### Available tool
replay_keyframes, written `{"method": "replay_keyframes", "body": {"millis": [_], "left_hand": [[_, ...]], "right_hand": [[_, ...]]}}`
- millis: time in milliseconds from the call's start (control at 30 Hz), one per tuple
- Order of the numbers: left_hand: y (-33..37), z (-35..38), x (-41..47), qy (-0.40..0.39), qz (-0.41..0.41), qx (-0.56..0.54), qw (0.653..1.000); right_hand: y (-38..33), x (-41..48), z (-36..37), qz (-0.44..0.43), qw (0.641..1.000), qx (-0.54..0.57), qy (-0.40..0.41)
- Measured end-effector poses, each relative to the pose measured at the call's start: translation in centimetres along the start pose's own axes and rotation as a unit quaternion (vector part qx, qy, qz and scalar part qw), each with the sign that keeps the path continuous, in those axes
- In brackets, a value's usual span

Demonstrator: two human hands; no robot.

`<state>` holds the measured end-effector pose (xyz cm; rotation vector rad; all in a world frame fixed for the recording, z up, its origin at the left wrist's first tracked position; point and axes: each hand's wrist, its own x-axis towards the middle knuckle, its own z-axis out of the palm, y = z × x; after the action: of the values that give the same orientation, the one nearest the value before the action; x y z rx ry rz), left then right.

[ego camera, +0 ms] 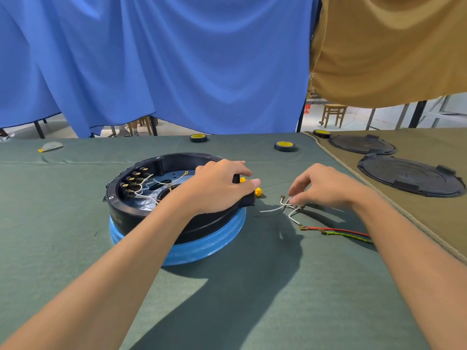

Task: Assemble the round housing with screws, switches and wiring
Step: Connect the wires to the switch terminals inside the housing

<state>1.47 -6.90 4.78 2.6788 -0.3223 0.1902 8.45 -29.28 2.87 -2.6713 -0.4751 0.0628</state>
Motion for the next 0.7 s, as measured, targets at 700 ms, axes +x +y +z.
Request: {"method": "replay_keyframes", "body": {"millis": [700], "left_hand": [[0.2,-0.3,-0.1,0.106,0.018,-0.066,0.992]], "right_hand": [[-2.9,-0.8,0.6,-0.15,0.921,0.358,0.037]]}}
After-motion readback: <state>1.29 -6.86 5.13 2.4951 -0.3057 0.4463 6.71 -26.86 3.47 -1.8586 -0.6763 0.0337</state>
